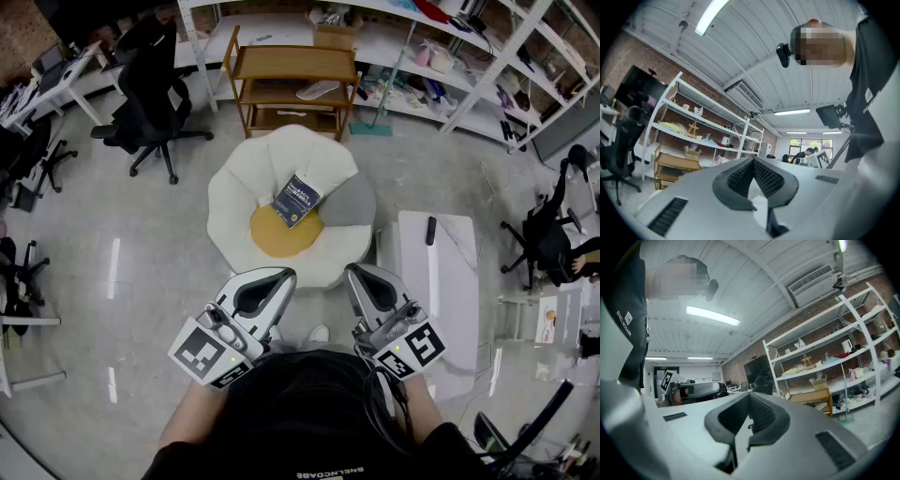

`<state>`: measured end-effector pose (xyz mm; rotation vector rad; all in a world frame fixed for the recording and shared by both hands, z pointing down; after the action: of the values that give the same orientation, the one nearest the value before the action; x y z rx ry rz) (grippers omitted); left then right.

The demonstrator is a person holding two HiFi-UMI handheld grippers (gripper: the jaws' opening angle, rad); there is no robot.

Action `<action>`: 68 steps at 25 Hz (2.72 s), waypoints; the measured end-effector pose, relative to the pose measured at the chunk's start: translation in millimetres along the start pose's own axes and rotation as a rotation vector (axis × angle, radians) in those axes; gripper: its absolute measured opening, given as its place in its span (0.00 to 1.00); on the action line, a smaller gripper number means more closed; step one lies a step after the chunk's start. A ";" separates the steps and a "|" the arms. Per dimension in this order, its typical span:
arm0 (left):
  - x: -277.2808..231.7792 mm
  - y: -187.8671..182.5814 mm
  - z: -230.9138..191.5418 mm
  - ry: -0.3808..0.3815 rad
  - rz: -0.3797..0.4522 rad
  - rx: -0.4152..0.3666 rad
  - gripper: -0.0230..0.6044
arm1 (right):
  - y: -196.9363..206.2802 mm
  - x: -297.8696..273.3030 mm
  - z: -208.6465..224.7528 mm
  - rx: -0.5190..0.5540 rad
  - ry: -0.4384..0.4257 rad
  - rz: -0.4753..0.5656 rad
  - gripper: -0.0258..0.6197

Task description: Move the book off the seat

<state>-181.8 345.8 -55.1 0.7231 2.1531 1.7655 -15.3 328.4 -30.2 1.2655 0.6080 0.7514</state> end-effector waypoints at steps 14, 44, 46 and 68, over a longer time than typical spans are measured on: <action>30.9 -6.5 -19.0 -0.010 0.020 0.027 0.04 | 2.6 -20.3 -25.8 -0.025 -0.010 0.010 0.06; 50.3 14.1 -109.8 -0.092 -0.023 0.109 0.04 | 25.4 -86.9 11.3 -0.141 0.094 -0.022 0.06; 37.3 16.6 -116.6 -0.105 -0.031 0.113 0.04 | 24.5 -92.1 27.6 -0.148 0.091 -0.024 0.06; -140.4 33.7 -179.3 -0.253 -0.112 0.116 0.05 | 18.3 -157.0 226.2 -0.243 -0.060 -0.104 0.06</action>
<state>-146.1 125.8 2.9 0.7906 2.0926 1.4205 56.8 69.9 34.0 1.0211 0.5126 0.6768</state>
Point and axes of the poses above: the fingertips, and each gripper's own axes: x backward along the fingers, z to its right, y out of its underside, the point moved 5 cm from there along x, backward along the fingers, and after that the axes turned 11 degrees about y, right-handed, at the moved point
